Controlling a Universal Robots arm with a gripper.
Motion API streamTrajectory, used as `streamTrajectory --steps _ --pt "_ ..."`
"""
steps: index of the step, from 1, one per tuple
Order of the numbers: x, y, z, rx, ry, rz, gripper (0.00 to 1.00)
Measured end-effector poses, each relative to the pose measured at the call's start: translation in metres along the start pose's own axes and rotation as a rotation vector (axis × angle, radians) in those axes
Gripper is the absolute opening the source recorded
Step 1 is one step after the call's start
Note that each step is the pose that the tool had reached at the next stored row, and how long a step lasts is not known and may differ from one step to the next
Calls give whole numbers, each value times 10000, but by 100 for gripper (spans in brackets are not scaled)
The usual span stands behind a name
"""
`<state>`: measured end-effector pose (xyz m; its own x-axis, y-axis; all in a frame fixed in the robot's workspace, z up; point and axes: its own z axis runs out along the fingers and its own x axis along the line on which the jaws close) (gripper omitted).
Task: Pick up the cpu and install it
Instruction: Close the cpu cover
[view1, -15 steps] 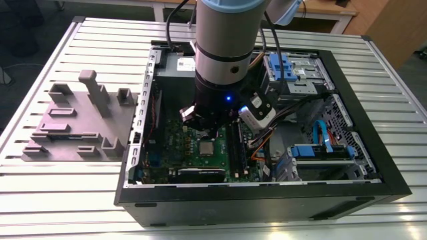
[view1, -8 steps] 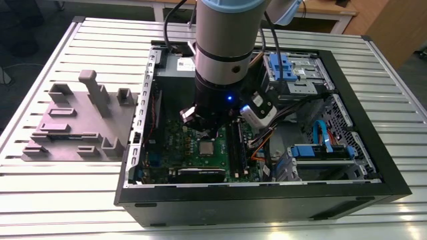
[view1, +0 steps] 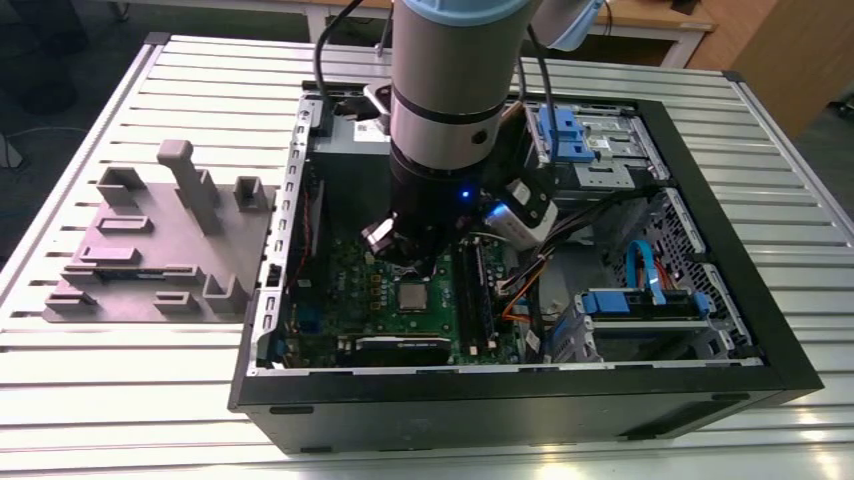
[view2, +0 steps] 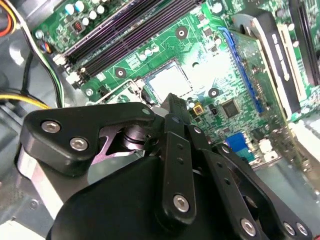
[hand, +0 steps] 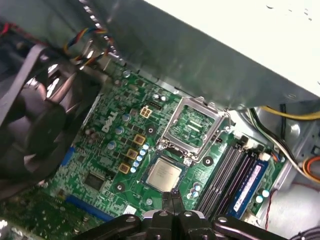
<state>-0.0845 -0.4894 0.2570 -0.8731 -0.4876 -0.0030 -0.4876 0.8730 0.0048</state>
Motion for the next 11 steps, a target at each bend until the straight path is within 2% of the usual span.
streamTrajectory --steps 6,11 --pt "0 0 1 -4 1 -656 11" --pt "0 -1 1 -3 2 -696 11"
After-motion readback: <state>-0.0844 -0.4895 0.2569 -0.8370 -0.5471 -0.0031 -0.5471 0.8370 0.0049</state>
